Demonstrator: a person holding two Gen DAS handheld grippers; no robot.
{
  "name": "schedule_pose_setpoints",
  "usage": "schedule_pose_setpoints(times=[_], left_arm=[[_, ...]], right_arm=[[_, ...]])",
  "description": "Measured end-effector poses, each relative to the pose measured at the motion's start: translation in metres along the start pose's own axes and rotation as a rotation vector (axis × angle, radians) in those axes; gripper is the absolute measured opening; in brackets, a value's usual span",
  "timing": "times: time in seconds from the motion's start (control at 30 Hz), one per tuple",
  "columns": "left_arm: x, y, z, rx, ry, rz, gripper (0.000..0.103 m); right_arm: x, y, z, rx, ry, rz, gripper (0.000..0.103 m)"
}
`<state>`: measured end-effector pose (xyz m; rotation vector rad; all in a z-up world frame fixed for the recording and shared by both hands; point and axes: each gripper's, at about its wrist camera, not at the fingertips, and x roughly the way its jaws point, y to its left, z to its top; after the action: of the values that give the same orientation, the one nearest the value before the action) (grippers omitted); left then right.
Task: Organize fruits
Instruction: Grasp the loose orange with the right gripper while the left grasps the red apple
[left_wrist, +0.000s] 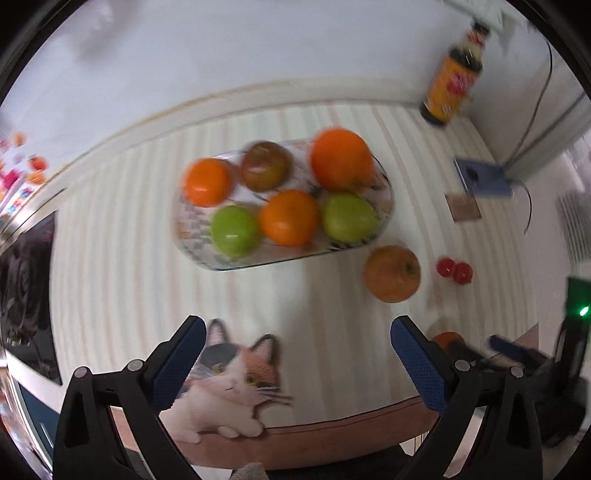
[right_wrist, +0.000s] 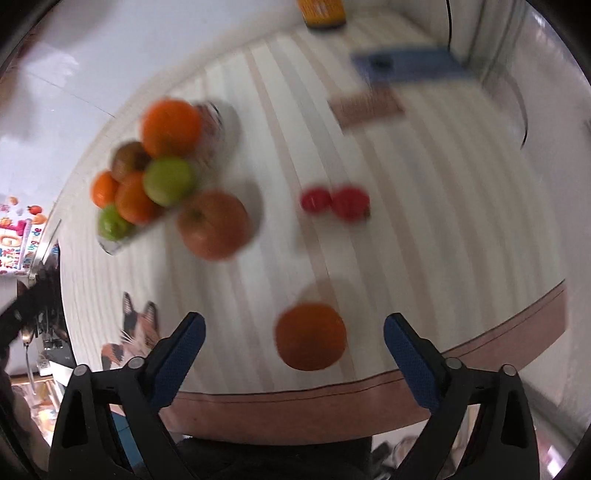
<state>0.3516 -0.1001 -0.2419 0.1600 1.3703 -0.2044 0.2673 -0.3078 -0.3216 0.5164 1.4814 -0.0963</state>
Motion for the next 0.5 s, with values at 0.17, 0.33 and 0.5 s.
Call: schedule_pose_setpoints(times=[0.17, 0.33, 0.5], left_arm=[[0.041, -0.047, 0.025, 0.161, 0.096, -0.005, 0.103], [0.076, -0.087, 0.04, 0.32, 0.146, 0.033, 0.103], [0.109, -0.116, 0.046, 0.418, 0.226, 0.001, 0.102]], right_arm=[[0.033, -0.011, -0.006, 0.016, 0.051, 0.021, 0.066], [0.036, -0.019, -0.007, 0.017, 0.048, 0.043, 0.059], [0.034, -0.021, -0.005, 0.025, 0.044, 0.055, 0.059]])
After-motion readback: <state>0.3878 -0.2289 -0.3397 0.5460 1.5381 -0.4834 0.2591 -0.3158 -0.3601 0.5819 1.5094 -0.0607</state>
